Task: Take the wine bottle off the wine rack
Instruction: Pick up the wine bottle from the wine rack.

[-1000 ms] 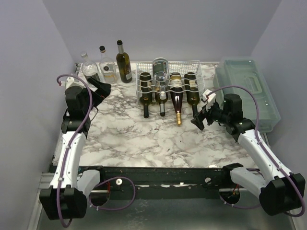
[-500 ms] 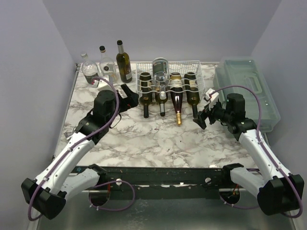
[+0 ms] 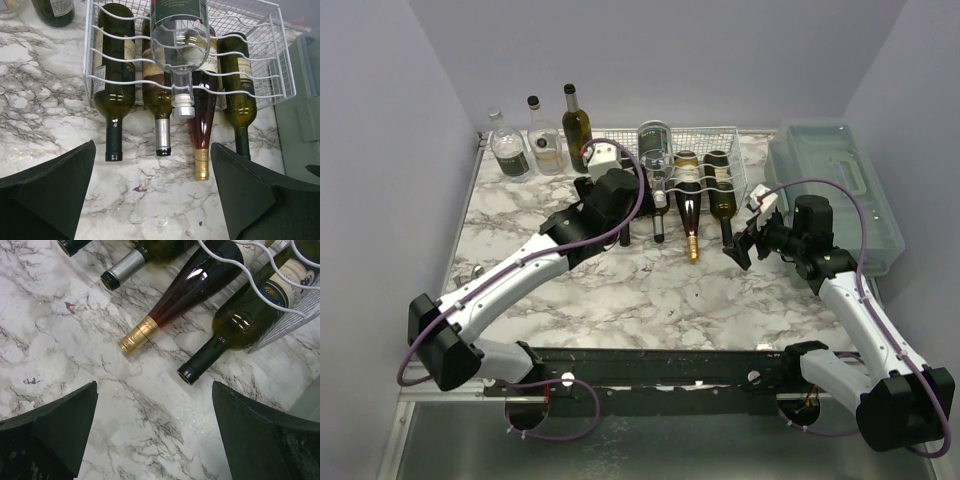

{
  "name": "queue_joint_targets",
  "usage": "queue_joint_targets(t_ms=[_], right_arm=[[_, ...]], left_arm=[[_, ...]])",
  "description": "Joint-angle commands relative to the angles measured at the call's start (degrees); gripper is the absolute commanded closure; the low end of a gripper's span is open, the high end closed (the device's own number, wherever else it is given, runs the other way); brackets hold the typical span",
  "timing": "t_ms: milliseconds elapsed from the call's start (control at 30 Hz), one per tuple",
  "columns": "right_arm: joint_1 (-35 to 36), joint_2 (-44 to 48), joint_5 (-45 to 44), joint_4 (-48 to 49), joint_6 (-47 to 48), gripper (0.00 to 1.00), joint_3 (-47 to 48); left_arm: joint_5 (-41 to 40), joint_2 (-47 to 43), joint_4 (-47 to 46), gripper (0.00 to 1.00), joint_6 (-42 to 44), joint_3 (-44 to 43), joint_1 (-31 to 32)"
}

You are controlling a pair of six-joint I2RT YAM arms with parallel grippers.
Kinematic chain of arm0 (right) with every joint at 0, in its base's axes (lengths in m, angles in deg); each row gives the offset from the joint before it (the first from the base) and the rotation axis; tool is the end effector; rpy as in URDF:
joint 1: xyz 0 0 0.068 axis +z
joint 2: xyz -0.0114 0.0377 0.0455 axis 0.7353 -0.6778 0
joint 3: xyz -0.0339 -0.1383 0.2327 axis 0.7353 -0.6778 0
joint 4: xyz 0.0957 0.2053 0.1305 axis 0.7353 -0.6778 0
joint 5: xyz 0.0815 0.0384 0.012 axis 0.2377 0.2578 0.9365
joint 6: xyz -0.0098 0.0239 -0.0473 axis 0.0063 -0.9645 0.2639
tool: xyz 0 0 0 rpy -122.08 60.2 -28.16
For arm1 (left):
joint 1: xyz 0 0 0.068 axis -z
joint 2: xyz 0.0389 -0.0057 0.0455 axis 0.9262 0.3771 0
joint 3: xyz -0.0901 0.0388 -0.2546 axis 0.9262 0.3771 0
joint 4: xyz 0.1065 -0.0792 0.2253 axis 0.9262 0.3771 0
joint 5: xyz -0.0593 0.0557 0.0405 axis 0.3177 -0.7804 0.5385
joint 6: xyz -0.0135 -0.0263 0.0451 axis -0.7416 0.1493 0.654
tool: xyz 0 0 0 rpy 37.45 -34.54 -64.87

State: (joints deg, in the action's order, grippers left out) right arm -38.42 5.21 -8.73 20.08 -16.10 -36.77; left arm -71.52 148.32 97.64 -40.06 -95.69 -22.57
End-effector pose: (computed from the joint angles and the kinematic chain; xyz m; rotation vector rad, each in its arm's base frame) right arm 0.2096 0.0522 0.2771 -0.8863 1.8636 0.4433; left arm 0.2146 -0.1896 0.3651 -0.2006 1.9804 -0.3493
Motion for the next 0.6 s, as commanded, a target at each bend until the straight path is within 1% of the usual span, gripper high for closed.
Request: queue_joint_targets(t_ms=[0,267,567], right_arm=[[-0.29,0.97,1.37,-0.70,0.44,0.01,-0.41],[-0.30,1.44,2.09,-0.86,0.36,0.00,-0.35],[-0.34,1.89,2.62,-1.02,0.38,0.01,-0.25]], left_arm=[[-3.45,6.41,2.58,0.01,1.38,-6.12,1.22],[0.14,17.69,2.74,0.01,3.62,-15.96,1.37],[0.70,24.73,2.77,0.01,6.92,-22.08,1.32]])
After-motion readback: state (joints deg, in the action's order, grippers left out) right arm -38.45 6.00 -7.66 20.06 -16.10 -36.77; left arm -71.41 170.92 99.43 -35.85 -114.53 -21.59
